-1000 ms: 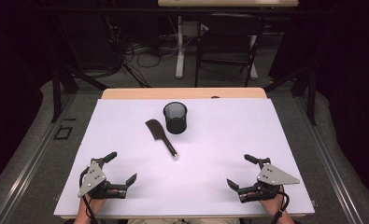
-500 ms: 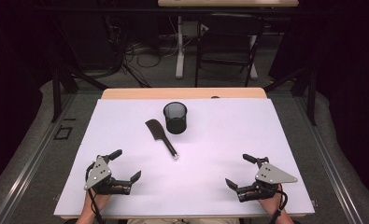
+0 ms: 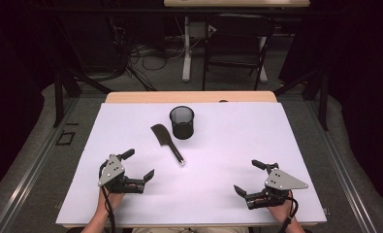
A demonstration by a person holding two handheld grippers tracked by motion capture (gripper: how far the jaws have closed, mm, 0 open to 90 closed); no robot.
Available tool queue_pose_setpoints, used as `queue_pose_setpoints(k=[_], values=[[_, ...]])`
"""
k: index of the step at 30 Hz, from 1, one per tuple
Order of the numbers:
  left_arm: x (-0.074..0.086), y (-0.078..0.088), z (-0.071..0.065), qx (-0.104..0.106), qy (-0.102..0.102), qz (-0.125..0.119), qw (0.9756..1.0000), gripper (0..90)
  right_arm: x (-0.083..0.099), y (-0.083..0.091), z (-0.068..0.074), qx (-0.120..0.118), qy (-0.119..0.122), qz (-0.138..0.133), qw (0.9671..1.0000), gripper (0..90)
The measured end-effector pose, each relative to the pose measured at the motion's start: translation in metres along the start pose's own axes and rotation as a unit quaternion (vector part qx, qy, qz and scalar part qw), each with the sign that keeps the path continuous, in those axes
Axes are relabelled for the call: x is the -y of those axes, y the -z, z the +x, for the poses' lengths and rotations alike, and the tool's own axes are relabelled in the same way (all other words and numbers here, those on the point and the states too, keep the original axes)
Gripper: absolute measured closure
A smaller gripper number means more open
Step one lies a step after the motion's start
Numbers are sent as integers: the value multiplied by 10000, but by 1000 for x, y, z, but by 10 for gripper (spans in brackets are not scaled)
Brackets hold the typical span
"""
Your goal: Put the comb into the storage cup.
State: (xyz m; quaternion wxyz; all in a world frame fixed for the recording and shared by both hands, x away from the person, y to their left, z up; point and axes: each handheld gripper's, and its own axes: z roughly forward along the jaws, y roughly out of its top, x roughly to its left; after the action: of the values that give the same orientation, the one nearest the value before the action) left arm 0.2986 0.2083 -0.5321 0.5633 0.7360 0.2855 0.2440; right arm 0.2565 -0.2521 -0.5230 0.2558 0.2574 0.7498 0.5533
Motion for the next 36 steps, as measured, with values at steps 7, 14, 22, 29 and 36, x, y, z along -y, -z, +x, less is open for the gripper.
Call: queue_pose_setpoints(k=[7, 14, 22, 29, 36], values=[[-4, -8, 4, -52, 176, 74, 9998, 1, 0, 0, 0, -5, 5, 7, 10000, 0], [-9, -21, 5, -11, 242, 190, 9995, 0, 0, 0, 0, -1, -2, -28, 10000, 0], [-15, -41, 4, 128, 294, 483, 9983, 2, 0, 0, 0, -7, -8, 17, 10000, 0], [-18, -58, 1, 222, 342, 710, 9966, 2, 0, -1, 0, -42, -21, -10, 10000, 0], [-20, -74, -4, 284, 357, 992, 9940, 3, 0, 1, -2, -58, -44, -23, 10000, 0]])
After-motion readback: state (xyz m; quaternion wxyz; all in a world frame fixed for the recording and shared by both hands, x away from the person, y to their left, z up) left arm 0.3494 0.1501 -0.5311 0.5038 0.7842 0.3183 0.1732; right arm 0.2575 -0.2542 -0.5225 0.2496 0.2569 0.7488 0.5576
